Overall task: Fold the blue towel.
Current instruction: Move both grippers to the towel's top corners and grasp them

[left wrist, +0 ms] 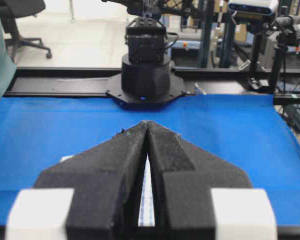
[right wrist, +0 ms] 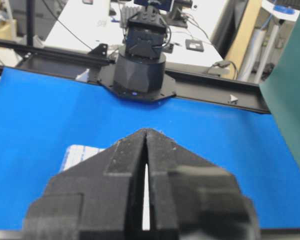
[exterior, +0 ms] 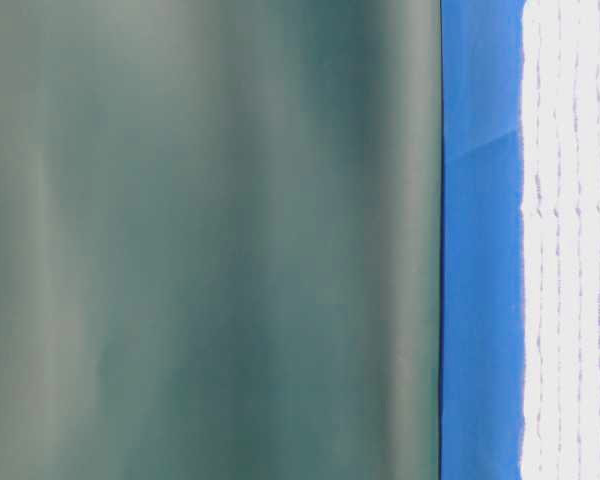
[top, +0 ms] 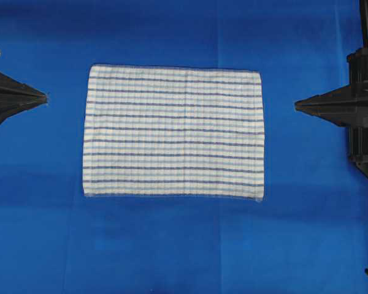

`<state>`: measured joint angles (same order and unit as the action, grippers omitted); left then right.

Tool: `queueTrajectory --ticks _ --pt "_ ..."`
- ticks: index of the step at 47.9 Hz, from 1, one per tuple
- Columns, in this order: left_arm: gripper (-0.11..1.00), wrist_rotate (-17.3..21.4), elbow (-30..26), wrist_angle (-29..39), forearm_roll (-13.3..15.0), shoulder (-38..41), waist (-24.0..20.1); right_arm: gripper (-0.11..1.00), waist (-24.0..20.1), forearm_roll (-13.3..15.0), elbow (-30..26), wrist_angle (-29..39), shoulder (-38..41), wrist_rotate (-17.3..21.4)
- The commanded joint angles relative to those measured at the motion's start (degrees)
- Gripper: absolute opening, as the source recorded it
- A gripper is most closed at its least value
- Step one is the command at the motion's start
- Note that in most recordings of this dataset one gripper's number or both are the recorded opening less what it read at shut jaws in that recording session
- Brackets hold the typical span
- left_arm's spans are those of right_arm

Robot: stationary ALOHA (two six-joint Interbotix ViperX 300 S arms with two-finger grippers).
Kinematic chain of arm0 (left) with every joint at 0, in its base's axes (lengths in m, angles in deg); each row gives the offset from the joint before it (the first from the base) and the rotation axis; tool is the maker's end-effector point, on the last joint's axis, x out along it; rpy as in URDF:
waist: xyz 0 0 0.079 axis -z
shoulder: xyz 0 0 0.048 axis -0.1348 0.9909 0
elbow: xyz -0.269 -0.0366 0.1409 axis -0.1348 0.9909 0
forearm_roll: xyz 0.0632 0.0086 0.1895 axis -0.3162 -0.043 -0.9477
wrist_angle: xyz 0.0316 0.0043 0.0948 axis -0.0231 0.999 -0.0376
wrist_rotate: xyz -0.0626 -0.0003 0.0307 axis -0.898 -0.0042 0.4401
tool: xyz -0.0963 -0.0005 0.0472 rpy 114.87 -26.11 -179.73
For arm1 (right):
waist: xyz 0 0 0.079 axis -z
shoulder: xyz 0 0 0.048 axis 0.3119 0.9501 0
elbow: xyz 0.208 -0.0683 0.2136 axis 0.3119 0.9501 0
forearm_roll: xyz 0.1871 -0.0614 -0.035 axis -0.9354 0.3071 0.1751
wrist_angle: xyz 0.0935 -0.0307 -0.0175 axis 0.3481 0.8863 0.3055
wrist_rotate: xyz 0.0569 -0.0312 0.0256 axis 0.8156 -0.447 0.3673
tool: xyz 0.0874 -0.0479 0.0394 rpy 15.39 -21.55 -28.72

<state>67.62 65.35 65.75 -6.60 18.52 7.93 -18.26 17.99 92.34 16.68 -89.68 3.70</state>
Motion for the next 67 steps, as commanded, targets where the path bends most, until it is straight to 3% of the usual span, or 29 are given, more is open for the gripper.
queueTrajectory --ticks 1,8,25,30,36,41,45,67 --pt "0.0 -0.1 -0.7 0.9 2.5 1.6 -2.4 0.0 1.7 -0.4 -1.7 -0.4 1.1 0.4" --pt "0.0 -0.4 -0.8 1.1 2.5 5.2 -5.5 0.0 6.8 -3.3 -1.8 0.9 5.1 0.4" --pt "0.0 -0.4 -1.5 1.0 2.5 19.2 -13.8 0.01 16.8 -7.6 -2.4 1.7 18.8 0.4" --pt "0.02 -0.4 -1.5 0.6 2.5 23.9 -16.4 0.07 18.6 -8.7 -2.5 1.4 23.1 0.4" --pt "0.25 -0.4 -1.4 -1.3 2.5 29.4 -19.1 0.28 20.7 -9.9 -2.6 0.8 28.3 0.4" --pt "0.52 -0.4 -1.2 -3.8 2.5 34.2 -20.7 0.54 21.7 -10.7 -2.4 -0.2 31.6 0.4" --pt "0.69 -0.4 -1.1 -5.5 2.5 37.4 -21.4 0.68 22.6 -11.4 -1.9 -1.6 33.9 0.4" --pt "0.64 -0.4 -1.1 -16.0 2.5 55.3 -26.5 0.67 23.6 -15.1 0.2 -10.5 46.0 0.3"
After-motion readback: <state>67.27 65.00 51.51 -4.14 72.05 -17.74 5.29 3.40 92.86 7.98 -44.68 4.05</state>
